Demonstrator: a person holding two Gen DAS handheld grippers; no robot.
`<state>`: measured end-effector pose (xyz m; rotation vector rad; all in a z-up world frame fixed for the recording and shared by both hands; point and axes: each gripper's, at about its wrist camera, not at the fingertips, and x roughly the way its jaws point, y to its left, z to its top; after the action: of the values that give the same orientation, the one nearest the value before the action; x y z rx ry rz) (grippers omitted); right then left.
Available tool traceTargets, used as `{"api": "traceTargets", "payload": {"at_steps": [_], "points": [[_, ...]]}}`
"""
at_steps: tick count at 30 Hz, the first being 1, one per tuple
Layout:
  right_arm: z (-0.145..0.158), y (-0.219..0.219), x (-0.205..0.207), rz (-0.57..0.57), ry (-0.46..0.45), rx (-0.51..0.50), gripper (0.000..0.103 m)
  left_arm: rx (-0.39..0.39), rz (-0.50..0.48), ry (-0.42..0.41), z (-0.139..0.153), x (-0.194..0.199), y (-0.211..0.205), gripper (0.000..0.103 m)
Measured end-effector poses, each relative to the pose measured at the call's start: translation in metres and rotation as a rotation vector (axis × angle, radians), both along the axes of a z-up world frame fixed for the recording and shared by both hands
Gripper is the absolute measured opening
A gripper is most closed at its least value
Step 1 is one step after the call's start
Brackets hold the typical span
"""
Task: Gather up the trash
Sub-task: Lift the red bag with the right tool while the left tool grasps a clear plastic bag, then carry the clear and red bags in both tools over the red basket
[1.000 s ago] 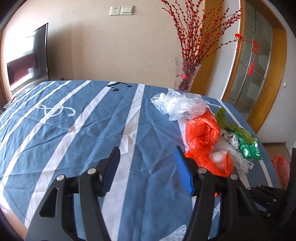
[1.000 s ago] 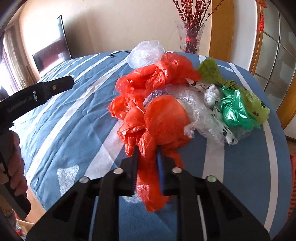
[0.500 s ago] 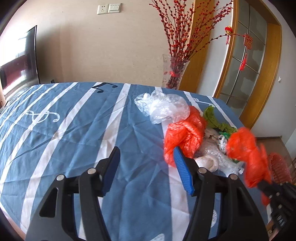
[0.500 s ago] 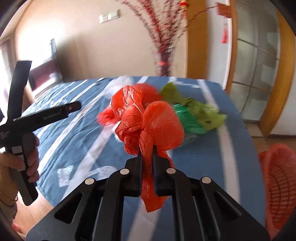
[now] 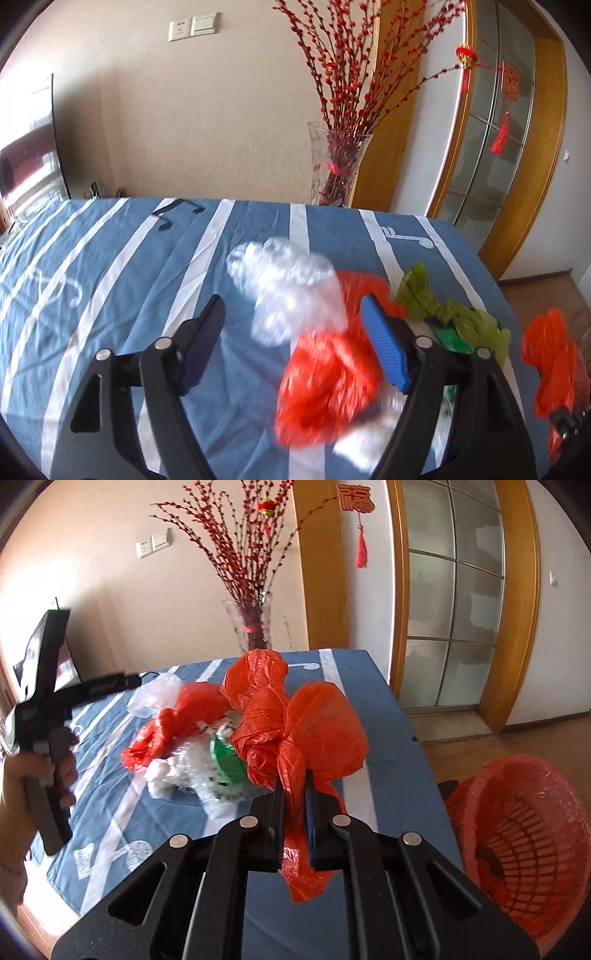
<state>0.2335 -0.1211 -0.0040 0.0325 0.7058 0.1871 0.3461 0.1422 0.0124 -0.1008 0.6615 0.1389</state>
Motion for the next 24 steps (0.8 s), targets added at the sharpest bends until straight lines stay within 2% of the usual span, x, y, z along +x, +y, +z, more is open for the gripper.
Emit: {"api": "traceTargets", "payload": {"at_steps": [4, 6, 7, 8, 10, 13, 18, 24], "points": [[-0.006, -0.005, 0.006, -0.007, 0.014, -0.002, 0.009, 0.031, 0.019, 0.063, -0.014, 0.029, -0.004, 0.075], [-0.008, -0.005, 0.007, -0.009, 0.02, -0.006, 0.009, 0.028, 0.017, 0.097, -0.023, 0.038, -0.003, 0.061], [-0.009, -0.006, 0.008, -0.01, 0.021, -0.008, 0.009, 0.013, 0.009, 0.118, -0.027, 0.042, -0.001, 0.035], [-0.009, -0.006, 0.008, -0.012, 0.021, -0.009, 0.009, -0.007, -0.003, 0.14, -0.03, 0.046, 0.001, 0.006], [-0.008, -0.011, 0.006, -0.021, 0.019, -0.008, 0.009, -0.038, -0.018, 0.154, -0.032, 0.046, 0.005, 0.003], [-0.005, -0.019, 0.005, -0.038, 0.011, -0.004, 0.009, -0.006, -0.035, 0.106, -0.017, 0.031, 0.007, 0.002], [0.006, -0.037, 0.002, -0.076, -0.006, 0.022, 0.009, -0.004, -0.075, 0.033, 0.025, 0.0, 0.008, 0.002], [0.019, -0.059, -0.003, -0.12, -0.023, 0.023, 0.009, 0.006, -0.166, -0.036, 0.067, -0.035, -0.024, 0.002]]}}
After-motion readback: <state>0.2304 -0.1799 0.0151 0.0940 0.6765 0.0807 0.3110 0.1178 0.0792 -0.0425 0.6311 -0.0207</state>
